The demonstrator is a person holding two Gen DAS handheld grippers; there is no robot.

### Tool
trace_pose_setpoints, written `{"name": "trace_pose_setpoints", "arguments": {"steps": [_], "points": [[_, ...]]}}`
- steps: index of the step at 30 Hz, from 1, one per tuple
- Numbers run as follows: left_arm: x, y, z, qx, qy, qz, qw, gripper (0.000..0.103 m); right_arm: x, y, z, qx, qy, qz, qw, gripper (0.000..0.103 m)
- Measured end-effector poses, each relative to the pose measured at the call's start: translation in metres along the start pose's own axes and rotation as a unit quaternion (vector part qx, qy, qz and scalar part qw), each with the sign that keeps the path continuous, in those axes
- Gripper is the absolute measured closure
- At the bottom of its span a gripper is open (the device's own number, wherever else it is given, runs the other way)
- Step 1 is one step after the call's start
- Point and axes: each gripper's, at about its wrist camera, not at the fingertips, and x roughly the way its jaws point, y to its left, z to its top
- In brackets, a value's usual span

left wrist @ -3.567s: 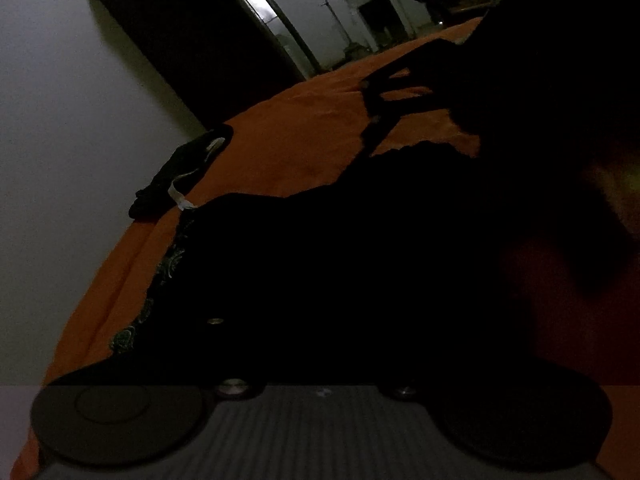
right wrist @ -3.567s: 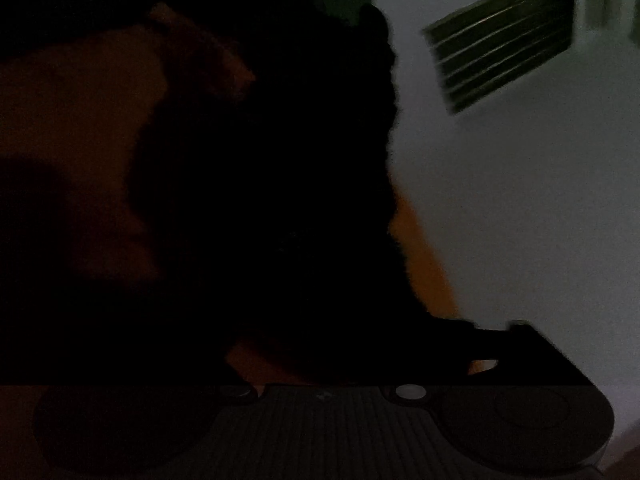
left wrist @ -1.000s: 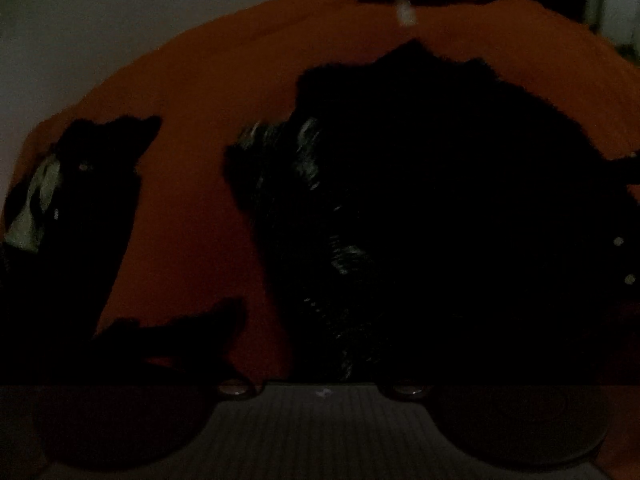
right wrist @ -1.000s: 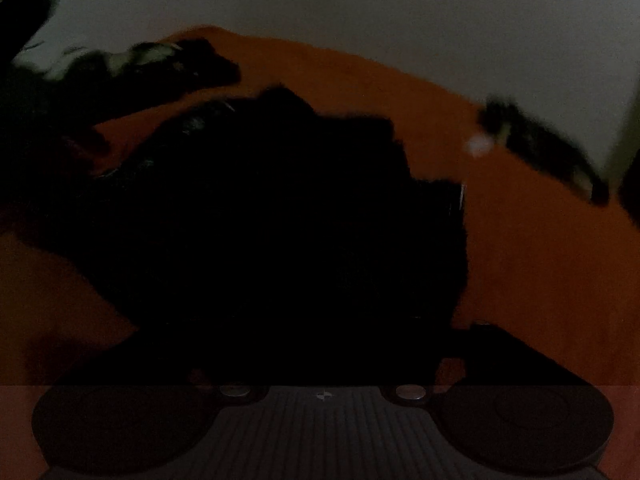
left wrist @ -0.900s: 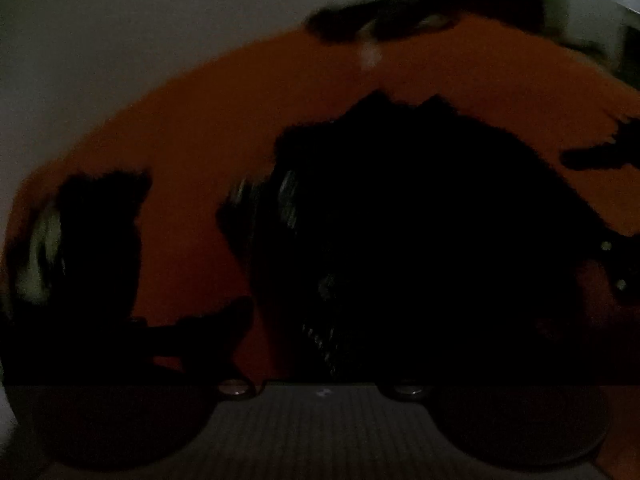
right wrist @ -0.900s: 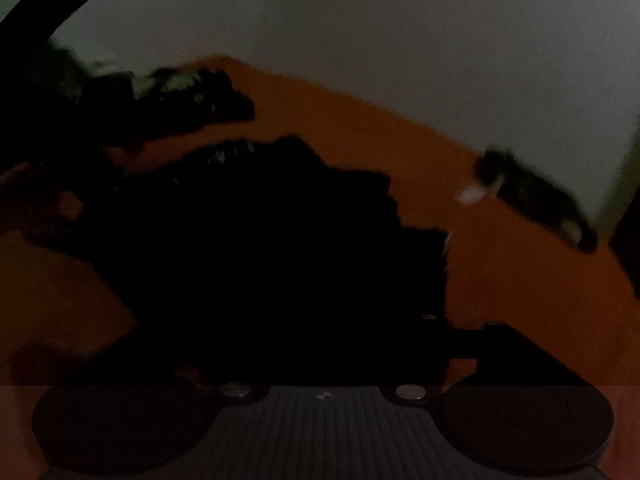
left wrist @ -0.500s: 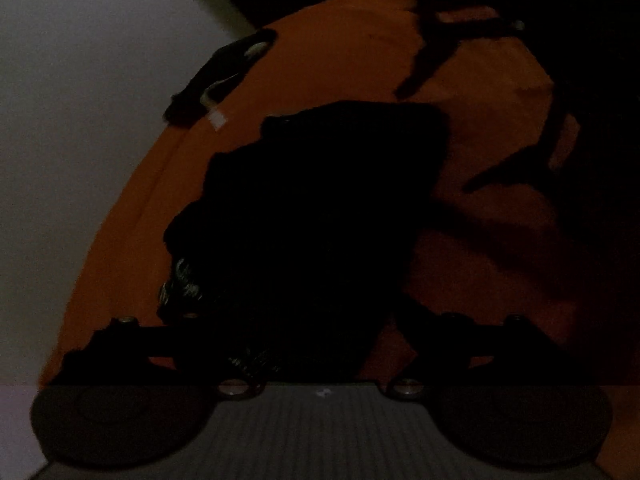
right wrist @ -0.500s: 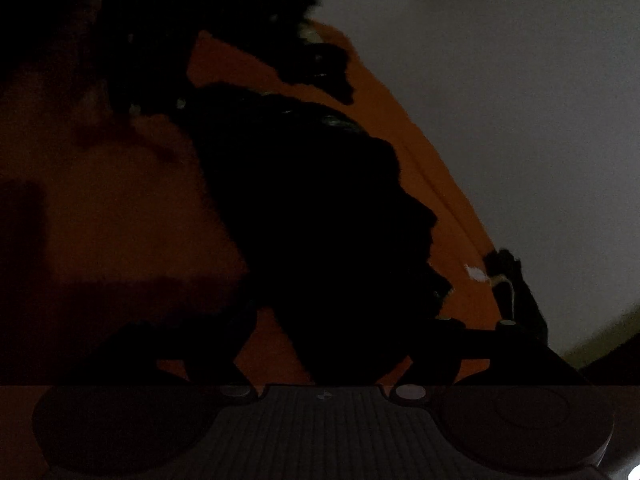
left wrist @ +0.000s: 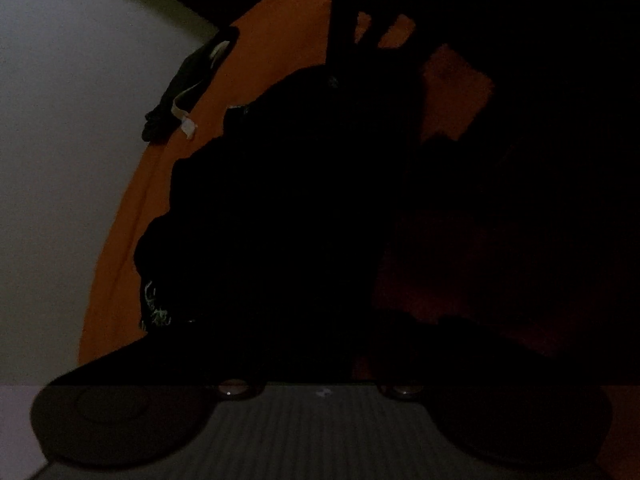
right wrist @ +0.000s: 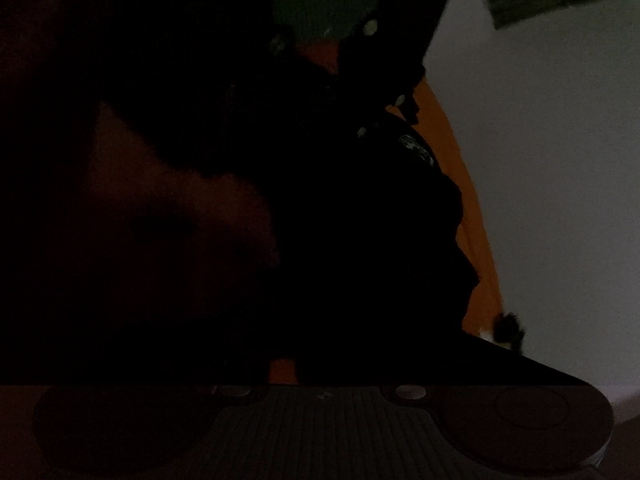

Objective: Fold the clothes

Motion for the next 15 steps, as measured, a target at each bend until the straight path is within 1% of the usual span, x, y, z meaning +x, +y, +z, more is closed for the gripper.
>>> {"name": "trace_pose_setpoints", "arguments": {"steps": [3, 6, 9, 11, 15], "points": [[0.003, 0.002, -0.01, 0.003, 0.009, 0.007, 0.9999, 0.072, 0.0, 0.0, -0.013, -0.018, 0.001, 0.006, 1.0, 0.09], [0.006, 0.011, -0.019, -0.005, 0.02, 0.013, 0.9997, 0.072, 0.0, 0.0, -0.031, -0.037, 0.015, 0.003, 0.999, 0.09], [0.007, 0.013, -0.025, -0.004, 0.023, 0.017, 0.9996, 0.072, -0.006, -0.001, -0.036, -0.048, 0.024, -0.005, 0.999, 0.088], [0.008, 0.012, -0.027, -0.003, 0.025, 0.019, 0.9995, 0.072, -0.006, -0.001, -0.041, -0.061, 0.031, -0.013, 0.998, 0.084], [0.008, 0.012, -0.028, -0.007, 0.024, 0.021, 0.9995, 0.072, -0.009, 0.007, -0.046, -0.081, 0.038, -0.021, 0.996, 0.083]]}}
